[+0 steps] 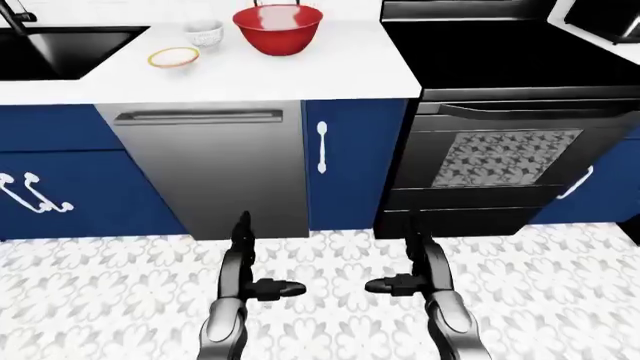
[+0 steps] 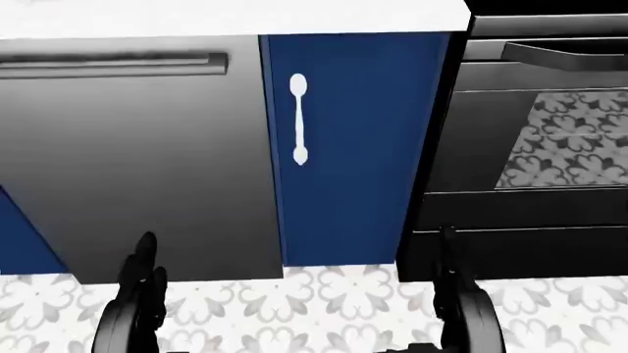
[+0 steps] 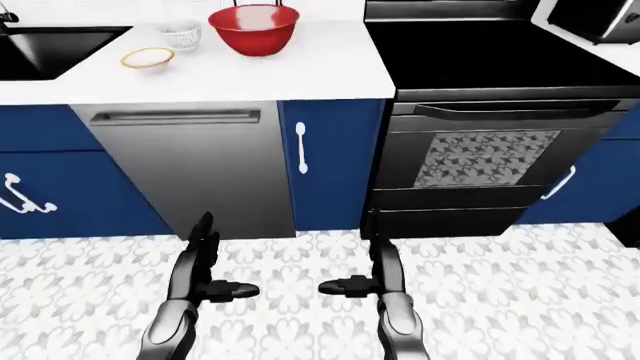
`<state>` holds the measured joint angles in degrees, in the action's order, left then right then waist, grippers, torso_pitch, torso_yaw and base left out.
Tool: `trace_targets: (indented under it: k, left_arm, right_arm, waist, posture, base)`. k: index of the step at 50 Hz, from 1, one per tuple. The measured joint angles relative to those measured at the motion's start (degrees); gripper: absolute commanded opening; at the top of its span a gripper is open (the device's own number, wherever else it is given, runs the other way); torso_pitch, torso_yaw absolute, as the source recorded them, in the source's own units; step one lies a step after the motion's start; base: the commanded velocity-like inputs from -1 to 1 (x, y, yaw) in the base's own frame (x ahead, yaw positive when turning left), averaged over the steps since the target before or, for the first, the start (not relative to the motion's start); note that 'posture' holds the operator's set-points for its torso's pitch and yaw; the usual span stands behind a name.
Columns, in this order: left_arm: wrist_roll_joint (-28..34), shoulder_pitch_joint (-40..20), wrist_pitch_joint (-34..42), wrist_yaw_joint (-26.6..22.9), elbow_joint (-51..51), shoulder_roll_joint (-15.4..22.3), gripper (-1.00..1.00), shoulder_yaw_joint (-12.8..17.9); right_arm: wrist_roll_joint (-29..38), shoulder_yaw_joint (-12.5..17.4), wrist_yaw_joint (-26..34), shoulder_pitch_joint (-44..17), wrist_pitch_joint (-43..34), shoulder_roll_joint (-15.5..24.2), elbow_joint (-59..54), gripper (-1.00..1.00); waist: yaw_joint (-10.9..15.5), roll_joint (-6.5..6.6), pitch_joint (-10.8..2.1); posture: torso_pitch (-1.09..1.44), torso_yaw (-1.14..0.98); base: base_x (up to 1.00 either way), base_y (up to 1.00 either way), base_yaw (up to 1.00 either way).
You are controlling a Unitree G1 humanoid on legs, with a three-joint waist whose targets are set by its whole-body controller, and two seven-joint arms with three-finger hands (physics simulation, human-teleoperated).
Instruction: Stack the bowls from largest to smallest.
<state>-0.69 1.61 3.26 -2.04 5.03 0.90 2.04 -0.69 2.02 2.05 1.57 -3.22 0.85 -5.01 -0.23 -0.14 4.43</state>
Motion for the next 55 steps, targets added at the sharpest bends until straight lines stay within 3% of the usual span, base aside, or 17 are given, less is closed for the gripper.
trace_targets:
  k: [1,3,5,8,14,25,30,32,38,43,47,52,53,55]
  left_arm:
    - [0.0,0.5,0.4,0.1,-2.0,0.0,1.00,0.0]
    - [0.2,0.4,0.5,0.3,-7.2,-0.1,1.00,-0.3]
    - [0.3,0.3,0.0,0.3,-8.3,-0.3,1.00,-0.8]
    - [0.5,1.2,1.0,-0.2,-8.0,-0.4,1.00,-1.5]
    - [0.6,0.1,5.0,-0.4,-8.9,-0.2,1.00,-1.1]
    - [-1.2,-5.4,24.4,-0.6,-29.9,1.2,1.00,0.8]
    - [-1.8,-8.2,32.3,-0.4,-35.9,2.1,1.00,2.8]
    - [-2.5,-9.5,34.6,-1.0,-36.7,2.4,1.00,2.4]
    - [-3.5,-10.7,38.9,-0.8,-40.4,3.7,1.00,5.7]
    - [-4.5,-12.1,41.1,-0.6,-41.3,4.6,1.00,7.1]
    - [-6.4,-13.3,43.5,-0.8,-42.3,5.0,1.00,7.3]
    - [-9.0,-15.4,46.3,-0.4,-44.4,6.6,1.00,9.8]
    - [-9.3,-15.7,46.6,-0.1,-44.8,7.0,1.00,10.6]
    - [-9.2,-15.2,47.0,1.0,-45.3,7.6,1.00,12.1]
  right_arm:
    - [0.1,-0.2,0.0,0.0,0.0,0.1,1.1,1.00]
    - [0.5,-0.1,-0.2,-1.1,1.1,0.3,3.4,1.00]
    - [0.8,-0.3,-0.2,-1.6,2.2,0.1,3.0,1.00]
    - [1.3,-0.7,-0.3,-0.9,1.7,0.0,2.2,1.00]
    - [1.6,-0.5,-0.4,-0.7,-0.6,0.0,3.2,1.00]
    - [1.1,0.7,-0.2,-3.9,-15.6,0.7,23.3,1.00]
    - [-2.8,2.3,0.0,-4.9,-21.5,0.5,29.8,1.00]
    - [-3.2,2.6,-0.4,-4.9,-23.7,1.3,32.2,1.00]
    - [-2.9,0.4,-0.1,-7.7,-29.0,1.5,37.7,1.00]
    - [-2.2,0.3,0.6,-8.4,-29.4,1.6,37.1,1.00]
    - [-1.0,0.9,0.4,-9.0,-31.8,1.8,38.2,1.00]
    - [0.0,-0.3,0.3,-10.9,-34.3,1.7,40.6,1.00]
    - [0.1,-0.9,0.5,-11.2,-34.4,1.4,40.7,1.00]
    - [0.2,-2.7,1.2,-11.6,-34.5,1.1,40.2,1.00]
  waist:
    - [-0.1,-0.25,-0.57]
    - [0.4,-0.21,-3.40]
    - [0.5,-0.54,-2.46]
    - [0.5,-0.35,-3.28]
    - [0.4,-0.25,-3.13]
    - [0.5,-0.24,-4.53]
    - [0.5,-0.03,-4.42]
    - [0.8,0.00,-3.59]
    - [2.9,-0.58,-2.85]
    - [4.2,-1.07,-2.23]
    - [3.7,0.97,-2.03]
    - [3.4,3.60,-2.95]
    - [3.6,3.37,-2.91]
    - [3.5,1.38,-1.44]
  posture:
    - [0.00,0.00]
    - [0.00,0.00]
    - [0.00,0.00]
    - [0.00,0.00]
    - [0.00,0.00]
    - [0.00,0.00]
    - [0.00,0.00]
    - [0.00,0.00]
    - [0.00,0.00]
    - [0.00,0.00]
    - [0.00,0.00]
    - [0.00,0.00]
    - [0.00,0.00]
    - [0.00,0.00]
  base:
    - [0.00,0.00,0.00]
    - [0.00,0.00,0.00]
    - [0.00,0.00,0.00]
    - [0.00,0.00,0.00]
    - [0.00,0.00,0.00]
    - [0.00,0.00,0.00]
    - [0.00,0.00,0.23]
    - [0.00,0.00,1.00]
    - [0.00,0.00,1.00]
    - [0.00,0.00,1.00]
    - [0.00,0.00,1.00]
    - [0.10,0.00,0.90]
    - [0.52,0.51,0.00]
    - [0.60,0.41,0.00]
